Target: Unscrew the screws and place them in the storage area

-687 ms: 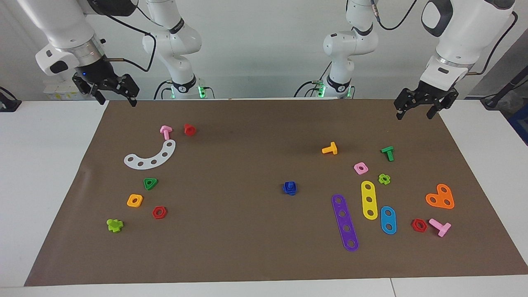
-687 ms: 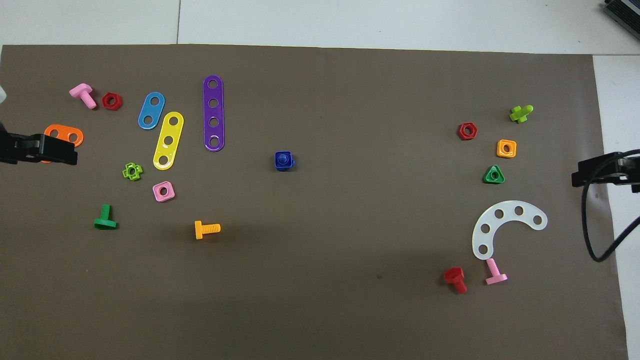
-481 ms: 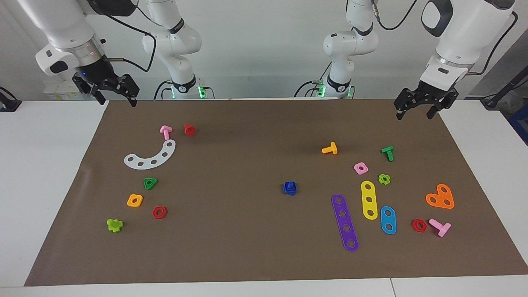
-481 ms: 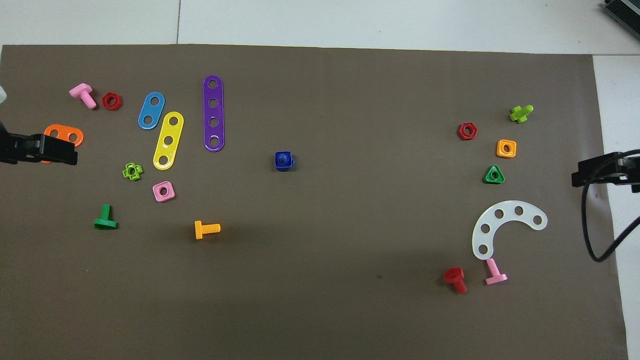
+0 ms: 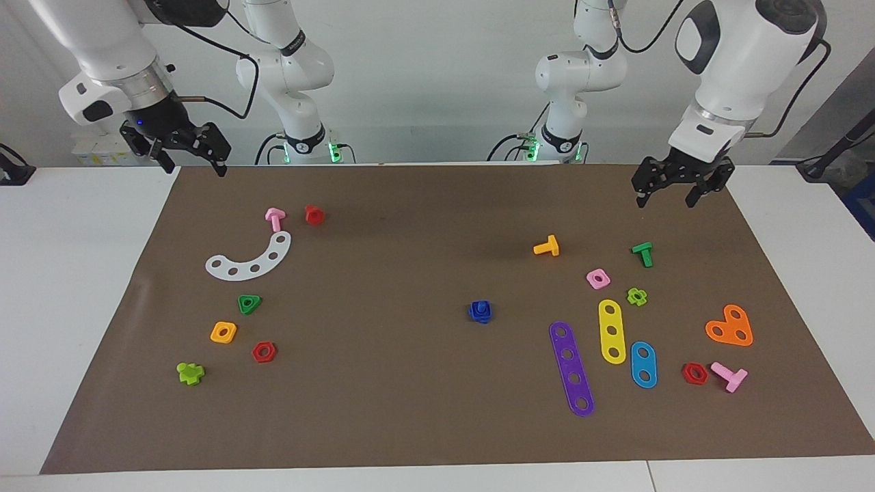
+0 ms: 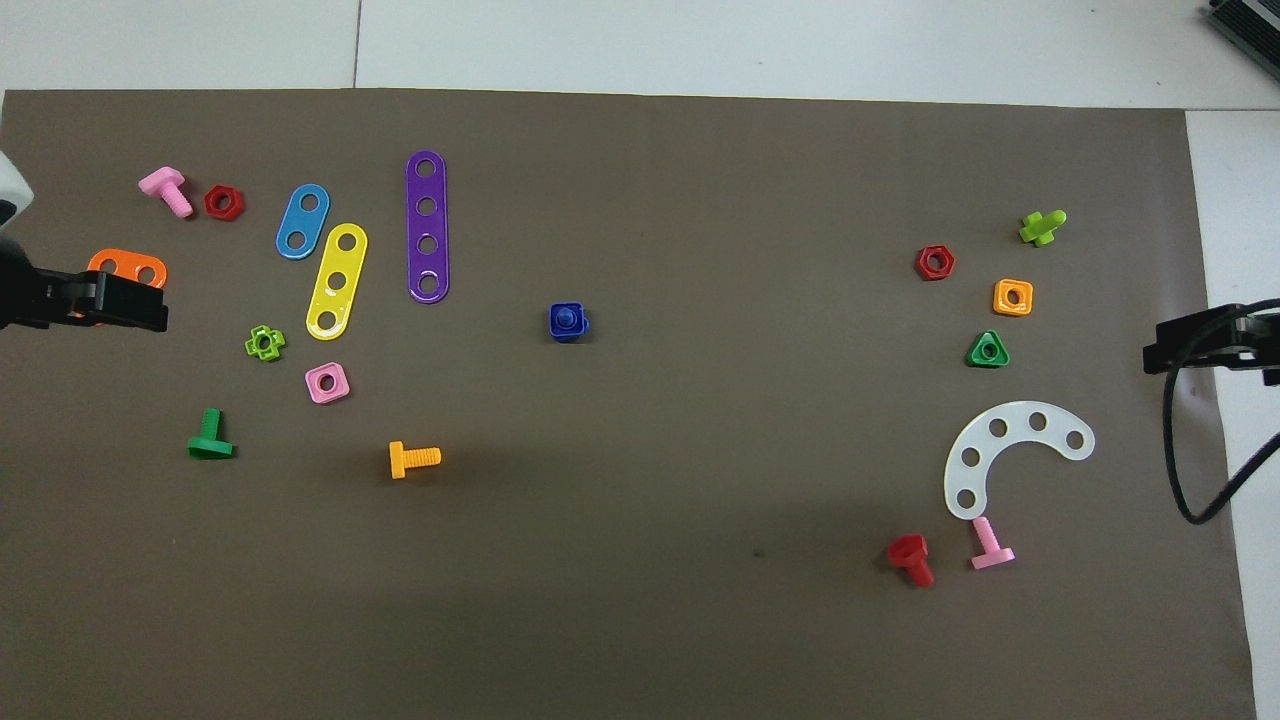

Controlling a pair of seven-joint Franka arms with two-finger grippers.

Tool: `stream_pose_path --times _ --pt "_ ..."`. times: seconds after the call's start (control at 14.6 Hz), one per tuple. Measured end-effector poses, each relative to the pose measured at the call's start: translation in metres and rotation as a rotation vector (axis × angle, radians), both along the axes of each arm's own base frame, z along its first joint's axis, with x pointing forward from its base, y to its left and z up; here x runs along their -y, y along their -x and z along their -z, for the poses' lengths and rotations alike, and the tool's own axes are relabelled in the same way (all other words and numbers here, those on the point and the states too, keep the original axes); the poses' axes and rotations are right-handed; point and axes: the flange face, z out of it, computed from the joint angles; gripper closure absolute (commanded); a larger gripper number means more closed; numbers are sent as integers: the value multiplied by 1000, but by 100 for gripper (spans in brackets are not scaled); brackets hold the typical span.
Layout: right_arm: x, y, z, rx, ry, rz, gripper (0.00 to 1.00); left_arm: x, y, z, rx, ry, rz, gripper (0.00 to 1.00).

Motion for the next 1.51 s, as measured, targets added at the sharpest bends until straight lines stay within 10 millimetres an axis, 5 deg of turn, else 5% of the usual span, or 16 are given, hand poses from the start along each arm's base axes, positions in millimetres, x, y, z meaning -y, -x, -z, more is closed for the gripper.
stream_pose_path --times 0.48,0.96,1.24,1.51 --pt "0 0 0 0 0 0 0 142 -24 96 13 91 -38 9" --pt "0 0 0 0 0 0 0 238 -30 199 -4 101 -25 9" --pt "0 0 0 0 0 0 0 263 -38 232 38 84 -8 10" --pt "0 0 0 0 0 0 0 266 -44 245 83 81 12 12"
